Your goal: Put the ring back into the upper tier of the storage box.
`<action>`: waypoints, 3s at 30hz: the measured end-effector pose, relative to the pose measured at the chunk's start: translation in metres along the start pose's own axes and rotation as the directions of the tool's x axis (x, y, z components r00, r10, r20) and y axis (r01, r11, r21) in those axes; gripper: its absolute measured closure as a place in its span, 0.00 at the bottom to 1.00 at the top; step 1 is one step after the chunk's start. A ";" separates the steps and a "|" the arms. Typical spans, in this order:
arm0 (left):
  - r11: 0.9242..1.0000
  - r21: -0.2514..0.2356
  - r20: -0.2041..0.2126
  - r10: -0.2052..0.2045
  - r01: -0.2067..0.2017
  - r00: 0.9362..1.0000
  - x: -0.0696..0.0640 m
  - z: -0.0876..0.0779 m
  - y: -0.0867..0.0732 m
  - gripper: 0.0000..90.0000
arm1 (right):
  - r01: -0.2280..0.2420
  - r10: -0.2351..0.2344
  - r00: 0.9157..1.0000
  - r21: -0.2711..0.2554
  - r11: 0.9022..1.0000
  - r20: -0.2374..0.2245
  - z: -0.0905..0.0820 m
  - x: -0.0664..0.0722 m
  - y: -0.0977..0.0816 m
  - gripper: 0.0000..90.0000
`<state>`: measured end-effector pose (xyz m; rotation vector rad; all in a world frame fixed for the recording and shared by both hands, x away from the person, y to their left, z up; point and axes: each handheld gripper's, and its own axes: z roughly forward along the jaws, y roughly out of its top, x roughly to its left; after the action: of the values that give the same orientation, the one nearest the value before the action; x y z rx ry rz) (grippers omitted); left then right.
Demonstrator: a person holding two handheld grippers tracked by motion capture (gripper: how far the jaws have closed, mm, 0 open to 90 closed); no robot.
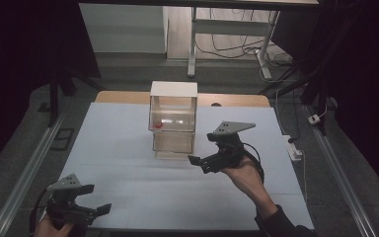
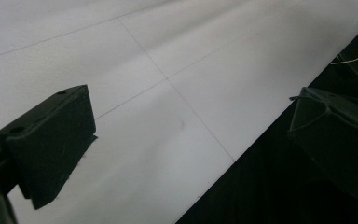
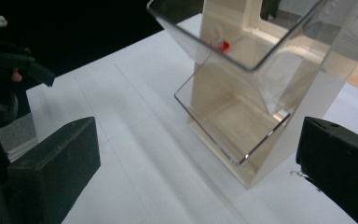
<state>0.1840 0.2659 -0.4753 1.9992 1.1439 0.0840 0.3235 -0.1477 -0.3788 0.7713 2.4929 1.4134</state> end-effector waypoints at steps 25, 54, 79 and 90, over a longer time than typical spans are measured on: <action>1.000 0.001 0.004 0.003 -0.003 1.000 0.000 0.000 0.000 0.00 | -0.048 0.048 0.999 0.003 0.999 0.019 -0.025 0.002 -0.039 0.00; 1.000 0.000 0.006 0.001 -0.001 1.000 0.000 0.000 0.000 0.00 | -0.155 0.151 0.972 0.007 0.988 0.178 -0.086 -0.013 -0.110 0.00; 1.000 0.000 0.005 -0.004 0.004 1.000 0.000 0.000 0.000 0.00 | -0.291 0.266 0.910 0.031 0.956 0.320 -0.137 -0.021 -0.172 0.00; 1.000 0.002 0.002 -0.002 0.002 1.000 0.000 0.000 0.000 0.00 | -0.309 0.268 0.894 0.062 0.949 0.358 -0.147 -0.020 -0.179 0.00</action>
<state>0.1843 0.2658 -0.4754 1.9991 1.1456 0.0798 0.2203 -0.3421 -0.4525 1.3368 2.2673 1.0926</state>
